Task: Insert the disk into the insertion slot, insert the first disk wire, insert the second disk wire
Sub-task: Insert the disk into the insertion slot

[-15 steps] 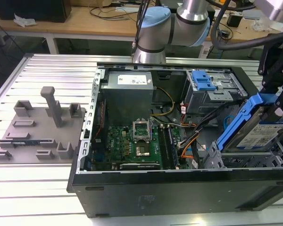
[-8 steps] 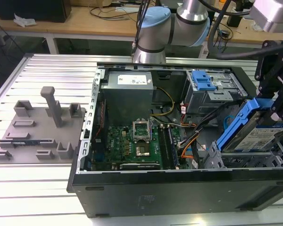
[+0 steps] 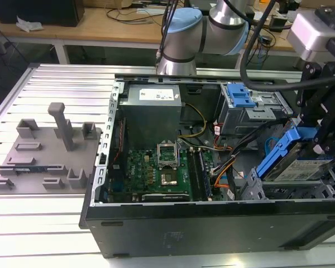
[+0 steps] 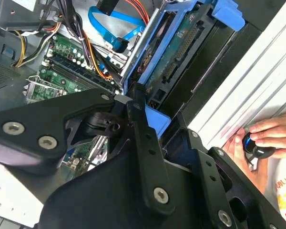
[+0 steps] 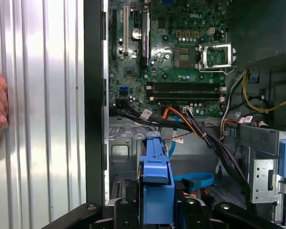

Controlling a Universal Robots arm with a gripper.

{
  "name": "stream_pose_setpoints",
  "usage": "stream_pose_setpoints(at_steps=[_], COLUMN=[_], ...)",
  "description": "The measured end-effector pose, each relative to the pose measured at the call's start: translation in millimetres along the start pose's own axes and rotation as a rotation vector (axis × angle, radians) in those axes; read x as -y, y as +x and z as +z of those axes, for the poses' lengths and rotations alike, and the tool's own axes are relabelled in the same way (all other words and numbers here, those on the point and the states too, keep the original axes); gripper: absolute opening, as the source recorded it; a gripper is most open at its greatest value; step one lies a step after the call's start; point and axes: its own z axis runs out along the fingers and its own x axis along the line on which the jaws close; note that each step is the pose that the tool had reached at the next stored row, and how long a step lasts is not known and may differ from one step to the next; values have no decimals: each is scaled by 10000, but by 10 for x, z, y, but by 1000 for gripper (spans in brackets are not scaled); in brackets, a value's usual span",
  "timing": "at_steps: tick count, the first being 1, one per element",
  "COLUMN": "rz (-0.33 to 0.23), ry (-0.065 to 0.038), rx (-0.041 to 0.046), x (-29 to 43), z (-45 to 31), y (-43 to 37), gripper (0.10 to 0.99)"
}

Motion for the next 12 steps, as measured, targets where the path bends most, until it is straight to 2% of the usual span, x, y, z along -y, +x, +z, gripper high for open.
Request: stream_pose_setpoints(at_steps=[4,6,11,12], rz=[-1,-2,-2,-2], ry=[-1,0,0,-1], rx=[-4,-3,-1,-2], x=[-1,-1,-1,-1], z=[39,40,42,42], y=[11,11,11,11], gripper=[380,506,506,576])
